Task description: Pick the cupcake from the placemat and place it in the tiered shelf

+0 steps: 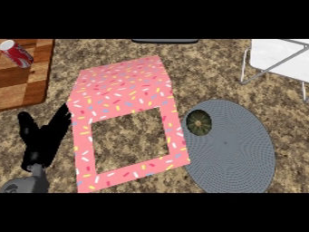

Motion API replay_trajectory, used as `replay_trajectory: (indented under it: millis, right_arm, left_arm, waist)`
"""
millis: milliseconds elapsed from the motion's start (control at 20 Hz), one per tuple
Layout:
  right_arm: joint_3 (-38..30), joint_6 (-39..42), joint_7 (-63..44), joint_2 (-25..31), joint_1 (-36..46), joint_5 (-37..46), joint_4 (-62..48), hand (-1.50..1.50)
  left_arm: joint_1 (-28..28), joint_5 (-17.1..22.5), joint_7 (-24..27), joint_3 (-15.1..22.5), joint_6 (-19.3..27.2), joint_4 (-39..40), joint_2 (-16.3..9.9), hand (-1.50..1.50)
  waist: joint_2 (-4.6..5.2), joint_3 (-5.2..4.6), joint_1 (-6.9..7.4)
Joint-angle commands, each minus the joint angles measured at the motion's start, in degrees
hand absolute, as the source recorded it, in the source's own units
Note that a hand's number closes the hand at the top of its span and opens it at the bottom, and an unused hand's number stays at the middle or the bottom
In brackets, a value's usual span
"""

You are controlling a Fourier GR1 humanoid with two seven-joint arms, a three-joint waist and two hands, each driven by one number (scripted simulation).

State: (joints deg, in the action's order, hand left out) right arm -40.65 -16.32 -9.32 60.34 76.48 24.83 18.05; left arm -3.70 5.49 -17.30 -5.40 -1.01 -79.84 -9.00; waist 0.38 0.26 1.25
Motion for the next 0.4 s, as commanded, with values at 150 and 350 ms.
replay_trajectory:
  millis: [150, 350]
  right_arm:
    - [-4.95, 9.11, 2.45, 9.49, -7.49, -5.34, -2.10, -1.50]
    - [-7.35, 13.06, 5.83, 10.63, -12.18, -8.52, -3.00, -1.50]
  left_arm:
    - [2.47, -0.25, -1.44, 0.65, 0.12, -1.38, 0.49, 0.00]
    - [0.30, 0.72, -1.42, -0.66, -0.77, 0.76, -0.32, 0.00]
  waist:
    - [-0.01, -0.11, -0.41]
    - [0.00, -0.12, -0.68]
